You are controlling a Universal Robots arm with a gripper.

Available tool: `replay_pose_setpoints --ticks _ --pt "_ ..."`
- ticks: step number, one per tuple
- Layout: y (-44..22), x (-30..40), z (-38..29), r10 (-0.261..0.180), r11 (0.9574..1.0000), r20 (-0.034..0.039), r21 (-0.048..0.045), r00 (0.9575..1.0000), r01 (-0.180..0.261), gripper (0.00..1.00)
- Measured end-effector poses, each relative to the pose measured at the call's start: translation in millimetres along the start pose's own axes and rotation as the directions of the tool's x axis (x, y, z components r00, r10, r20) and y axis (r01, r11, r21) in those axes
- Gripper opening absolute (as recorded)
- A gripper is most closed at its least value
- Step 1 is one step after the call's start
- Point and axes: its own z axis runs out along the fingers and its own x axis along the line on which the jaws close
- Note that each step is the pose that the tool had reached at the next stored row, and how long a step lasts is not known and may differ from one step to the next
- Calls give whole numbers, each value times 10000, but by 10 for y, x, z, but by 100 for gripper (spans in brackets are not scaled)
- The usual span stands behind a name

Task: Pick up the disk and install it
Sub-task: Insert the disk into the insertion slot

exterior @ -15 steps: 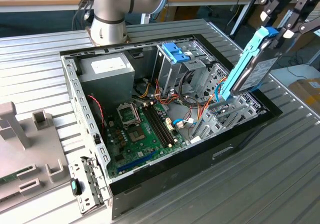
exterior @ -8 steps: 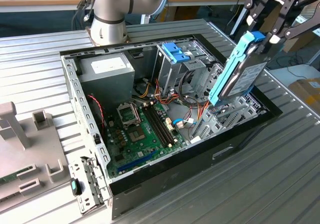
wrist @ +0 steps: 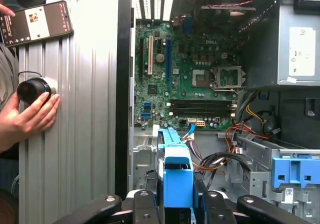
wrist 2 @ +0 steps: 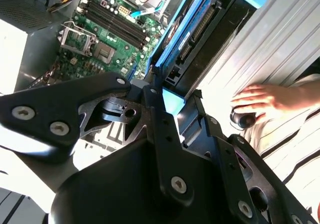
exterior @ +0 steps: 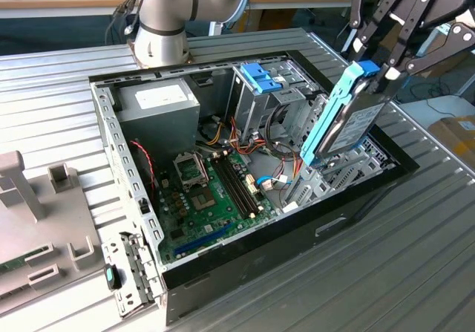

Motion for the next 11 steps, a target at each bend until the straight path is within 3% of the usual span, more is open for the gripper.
replay_pose_setpoints --ticks 3,6,7,9,11 --pt "2 -2 91 -9 10000 -2 -7 10000 9 36" --pt "-12 -48 106 -10 10000 0 -6 10000 10 36" --pt "-43 -54 110 -9 10000 1 -6 10000 9 36" --pt "-249 -70 119 -10 10000 -2 -15 10000 10 36" --pt "-326 -74 125 -10 10000 0 -17 10000 10 36"
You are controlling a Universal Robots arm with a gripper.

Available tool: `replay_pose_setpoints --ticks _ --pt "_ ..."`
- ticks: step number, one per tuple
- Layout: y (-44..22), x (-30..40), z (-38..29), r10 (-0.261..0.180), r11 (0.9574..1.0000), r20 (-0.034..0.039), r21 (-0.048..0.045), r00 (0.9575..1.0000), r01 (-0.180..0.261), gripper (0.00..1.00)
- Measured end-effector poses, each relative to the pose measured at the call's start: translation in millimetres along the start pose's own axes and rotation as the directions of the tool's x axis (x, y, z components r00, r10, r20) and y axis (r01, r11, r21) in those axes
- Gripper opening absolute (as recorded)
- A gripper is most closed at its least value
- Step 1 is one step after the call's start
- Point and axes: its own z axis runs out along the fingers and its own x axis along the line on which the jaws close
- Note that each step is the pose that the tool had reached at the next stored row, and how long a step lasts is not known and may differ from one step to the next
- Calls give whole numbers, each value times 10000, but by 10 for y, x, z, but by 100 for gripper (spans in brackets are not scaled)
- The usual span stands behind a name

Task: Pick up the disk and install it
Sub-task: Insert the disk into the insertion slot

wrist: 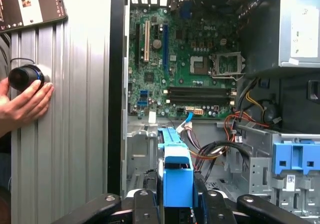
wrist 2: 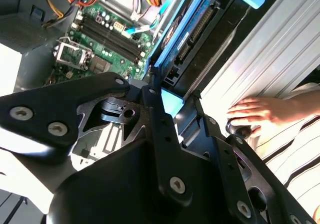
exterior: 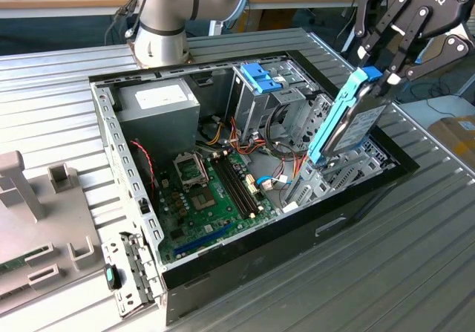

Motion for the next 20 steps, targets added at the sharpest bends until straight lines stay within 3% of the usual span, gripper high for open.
replay_pose_setpoints --ticks 5,11,15,18,19,20 --pt "-134 4 55 1 10000 0 0 10000 -1 36" --pt "-136 9 102 399 9992 -6 -2 9992 -399 36" --pt "-136 9 134 398 9992 -5 -2 9992 -398 36" --pt "-236 7 166 390 9992 -8 -3 9992 -390 36" --pt "-240 7 168 391 9992 1 -2 9992 -391 36" --pt "-209 10 177 341 9994 194 76 9992 -342 36"
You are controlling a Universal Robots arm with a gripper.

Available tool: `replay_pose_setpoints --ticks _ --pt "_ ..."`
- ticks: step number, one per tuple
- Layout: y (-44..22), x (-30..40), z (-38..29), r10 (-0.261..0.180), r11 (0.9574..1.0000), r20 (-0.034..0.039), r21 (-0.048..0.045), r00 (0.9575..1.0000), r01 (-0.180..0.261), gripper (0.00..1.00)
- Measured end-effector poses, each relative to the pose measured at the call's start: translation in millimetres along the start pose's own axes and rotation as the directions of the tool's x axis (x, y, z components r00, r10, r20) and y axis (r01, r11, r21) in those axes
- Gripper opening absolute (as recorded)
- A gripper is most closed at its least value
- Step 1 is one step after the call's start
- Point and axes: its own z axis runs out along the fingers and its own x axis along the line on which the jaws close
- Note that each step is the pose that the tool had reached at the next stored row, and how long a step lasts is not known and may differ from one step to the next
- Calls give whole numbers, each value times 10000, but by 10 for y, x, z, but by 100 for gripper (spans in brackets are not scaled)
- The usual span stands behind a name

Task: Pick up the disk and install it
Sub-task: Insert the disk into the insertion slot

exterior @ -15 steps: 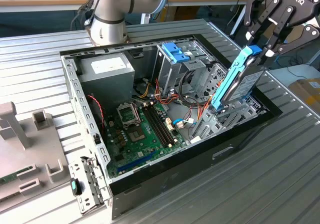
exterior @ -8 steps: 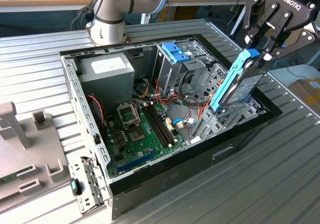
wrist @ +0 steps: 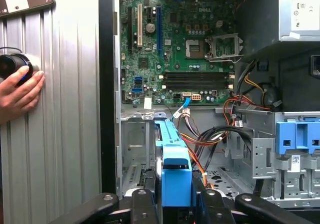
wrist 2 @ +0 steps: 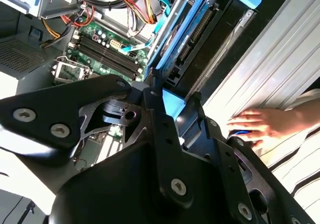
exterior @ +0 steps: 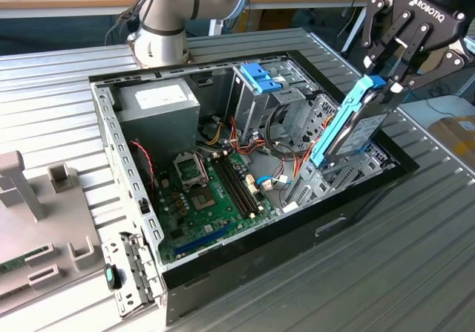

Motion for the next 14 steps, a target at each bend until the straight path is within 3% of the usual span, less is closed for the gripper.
replay_pose_setpoints --ticks 2,5,8,10,14 --pt "34 7 11 -45 9999 6 156 10000 45 36" --pt "71 10 10 -63 9997 7 219 10000 62 36" --pt "82 13 20 -184 9989 8 442 9998 184 36" --pt "95 15 28 -249 9984 8 502 9997 248 36" --pt "121 26 64 -334 9981 14 526 9994 333 36"
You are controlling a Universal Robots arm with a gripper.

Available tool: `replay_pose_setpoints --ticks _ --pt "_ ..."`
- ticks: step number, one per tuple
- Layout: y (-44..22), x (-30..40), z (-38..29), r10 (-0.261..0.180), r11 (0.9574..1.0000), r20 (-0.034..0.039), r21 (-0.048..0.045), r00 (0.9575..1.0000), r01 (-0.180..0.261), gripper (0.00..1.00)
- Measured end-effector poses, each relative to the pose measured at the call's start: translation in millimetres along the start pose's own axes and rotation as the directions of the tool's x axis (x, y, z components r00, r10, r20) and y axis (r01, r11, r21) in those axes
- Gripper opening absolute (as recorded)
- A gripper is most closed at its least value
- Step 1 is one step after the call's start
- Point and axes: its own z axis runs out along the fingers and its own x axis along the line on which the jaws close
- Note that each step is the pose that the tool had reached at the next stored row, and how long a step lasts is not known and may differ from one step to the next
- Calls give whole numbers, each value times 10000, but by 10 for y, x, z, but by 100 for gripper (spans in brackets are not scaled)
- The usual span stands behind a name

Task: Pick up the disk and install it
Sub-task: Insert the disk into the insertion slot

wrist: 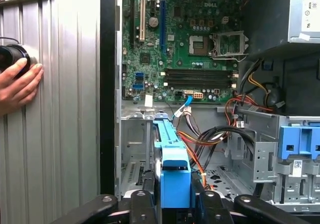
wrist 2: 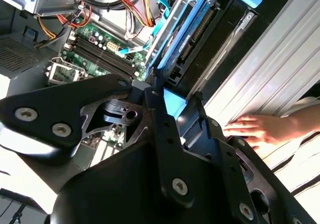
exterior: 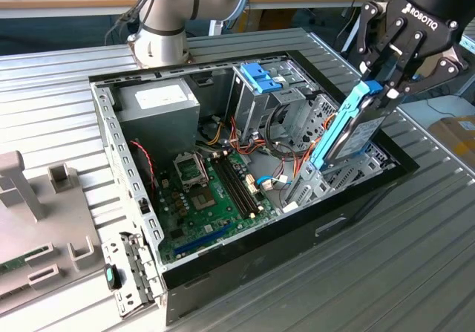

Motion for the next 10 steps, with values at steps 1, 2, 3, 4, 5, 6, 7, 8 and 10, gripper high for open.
replay_pose_setpoints --ticks 1,2,3,4,5,6,7,8,10 --pt "1 1 -1 -2 10000 -5 -1 10000 2 36" --pt "4 3 3 -1 10000 -5 -1 10000 1 36" --pt "7 7 7 -3 10000 -2 -1 10000 3 36" --pt "13 12 12 -4 10000 -3 -1 10000 4 36" --pt "16 14 13 -7 10000 -4 0 10000 7 36" --pt "17 15 14 -8 10000 27 1 10000 8 36" --pt "19 18 14 -8 10000 90 7 10000 8 36" --pt "20 24 17 -10 10000 95 8 10000 10 36" --pt "26 64 53 -29 10000 99 11 9999 28 36"
